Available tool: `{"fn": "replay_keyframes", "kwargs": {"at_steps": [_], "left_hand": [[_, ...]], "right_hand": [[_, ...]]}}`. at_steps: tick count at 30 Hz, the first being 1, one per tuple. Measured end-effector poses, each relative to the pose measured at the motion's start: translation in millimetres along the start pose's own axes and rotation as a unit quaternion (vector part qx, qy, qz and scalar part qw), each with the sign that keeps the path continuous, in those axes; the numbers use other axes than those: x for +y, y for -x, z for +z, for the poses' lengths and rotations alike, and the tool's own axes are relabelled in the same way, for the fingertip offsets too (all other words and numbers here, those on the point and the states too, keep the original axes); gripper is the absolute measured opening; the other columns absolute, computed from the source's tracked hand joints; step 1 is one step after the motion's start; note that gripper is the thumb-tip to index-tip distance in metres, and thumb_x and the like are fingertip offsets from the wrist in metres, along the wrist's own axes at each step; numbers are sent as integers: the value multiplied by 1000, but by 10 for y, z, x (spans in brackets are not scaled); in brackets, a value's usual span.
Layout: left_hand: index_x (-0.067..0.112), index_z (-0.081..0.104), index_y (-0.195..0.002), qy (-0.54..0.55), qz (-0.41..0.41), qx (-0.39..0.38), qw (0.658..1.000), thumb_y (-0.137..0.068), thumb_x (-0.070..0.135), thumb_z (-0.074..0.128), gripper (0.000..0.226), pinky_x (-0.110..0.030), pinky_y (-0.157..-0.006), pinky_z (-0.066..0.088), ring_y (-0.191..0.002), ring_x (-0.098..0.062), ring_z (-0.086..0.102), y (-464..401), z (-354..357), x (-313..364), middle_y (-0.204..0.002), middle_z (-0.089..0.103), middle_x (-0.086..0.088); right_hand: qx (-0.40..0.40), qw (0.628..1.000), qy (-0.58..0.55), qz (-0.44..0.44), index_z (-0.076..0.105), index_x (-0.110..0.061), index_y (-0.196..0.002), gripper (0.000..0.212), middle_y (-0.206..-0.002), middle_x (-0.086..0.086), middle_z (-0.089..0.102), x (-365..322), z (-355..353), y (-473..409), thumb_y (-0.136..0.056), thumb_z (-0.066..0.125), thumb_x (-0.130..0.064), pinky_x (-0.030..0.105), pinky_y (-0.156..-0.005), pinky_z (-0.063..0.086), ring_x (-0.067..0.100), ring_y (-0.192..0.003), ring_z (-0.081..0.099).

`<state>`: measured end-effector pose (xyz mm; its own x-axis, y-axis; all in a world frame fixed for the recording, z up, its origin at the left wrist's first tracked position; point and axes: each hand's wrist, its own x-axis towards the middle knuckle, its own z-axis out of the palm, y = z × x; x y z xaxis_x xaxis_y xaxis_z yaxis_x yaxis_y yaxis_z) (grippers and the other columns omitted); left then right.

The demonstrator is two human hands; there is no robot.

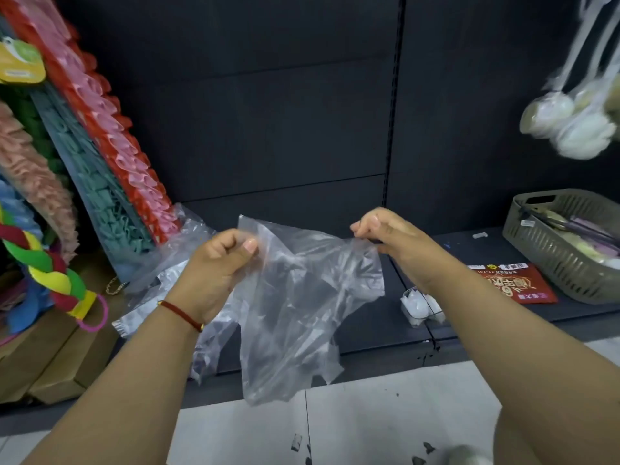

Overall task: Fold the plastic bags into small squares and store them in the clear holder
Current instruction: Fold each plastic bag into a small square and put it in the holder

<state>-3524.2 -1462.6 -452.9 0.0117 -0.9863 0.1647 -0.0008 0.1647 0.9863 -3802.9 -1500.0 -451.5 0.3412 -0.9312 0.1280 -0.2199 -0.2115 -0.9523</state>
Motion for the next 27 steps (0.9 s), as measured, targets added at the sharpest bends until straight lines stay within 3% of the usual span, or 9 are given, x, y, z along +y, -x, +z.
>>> {"fn": "replay_keyframes", "kwargs": {"at_steps": [3, 8, 12, 15, 20, 24, 27], "left_hand": [[12, 65, -79, 62, -9, 18, 998, -90, 14, 55, 15, -32, -89, 55, -80, -16, 63, -10, -92, 25, -81, 67, -4], [19, 73, -64, 104, -2, 50, 993, -100, 5, 43, 49, -21, -73, 58, -67, -5, 67, 27, -128, 55, -68, 69, 4], [21, 73, -61, 114, -16, 59, 992, -100, 7, 44, 51, -24, -78, 57, -64, -3, 65, 68, -142, 60, -63, 66, 8], [21, 68, -62, 115, -35, 106, 987, -100, 12, 47, 44, -19, -69, 55, -61, -1, 61, 61, -240, 23, -64, 65, 11], [17, 57, -77, 50, -59, 201, 976, -101, 15, 49, 25, -20, -69, 55, -61, -2, 62, 40, -534, -80, -64, 67, 11], [13, 57, -75, 24, -73, 239, 968, -100, 13, 52, 25, -17, -65, 56, -57, -4, 55, 52, -660, -136, -55, 60, 11], [11, 59, -75, -92, -46, 254, 962, -100, 16, 52, 26, -21, -60, 52, -47, -2, 48, 96, -618, -147, -54, 55, 5]], "right_hand": [[-61, 998, -1, 9, 65, -28, -96, 57, -113, -14, 65, 31, 18, 33, -69, 53, -77, 45, -107, 43, 6, -116, 58], [-128, 991, -24, 22, 67, -38, -106, 41, -127, -10, 59, 13, 119, 75, -69, 73, -52, 39, -96, 53, 10, -116, 60], [-120, 992, 34, 15, 73, -27, -96, 24, -102, -2, 73, 68, 268, 69, -78, 81, -13, 35, -95, 53, 17, -99, 69], [-85, 993, 87, -4, 75, -17, -75, 6, -85, 2, 74, 46, 204, 58, -79, 79, -17, 34, -88, 53, 18, -87, 69], [-71, 995, 72, -5, 72, -16, -61, 28, -76, 6, 72, 67, -30, 40, -72, 81, -40, 34, -81, 51, 13, -74, 65], [-20, 999, 29, -4, 68, -14, -60, 24, -71, 6, 68, 100, -105, 15, -70, 77, -33, 22, -73, 50, 11, -70, 62], [16, 997, -71, -6, 61, -3, -71, 21, -62, 6, 64, 111, -82, -13, -69, 76, -17, 23, -65, 54, 13, -62, 63]]}}
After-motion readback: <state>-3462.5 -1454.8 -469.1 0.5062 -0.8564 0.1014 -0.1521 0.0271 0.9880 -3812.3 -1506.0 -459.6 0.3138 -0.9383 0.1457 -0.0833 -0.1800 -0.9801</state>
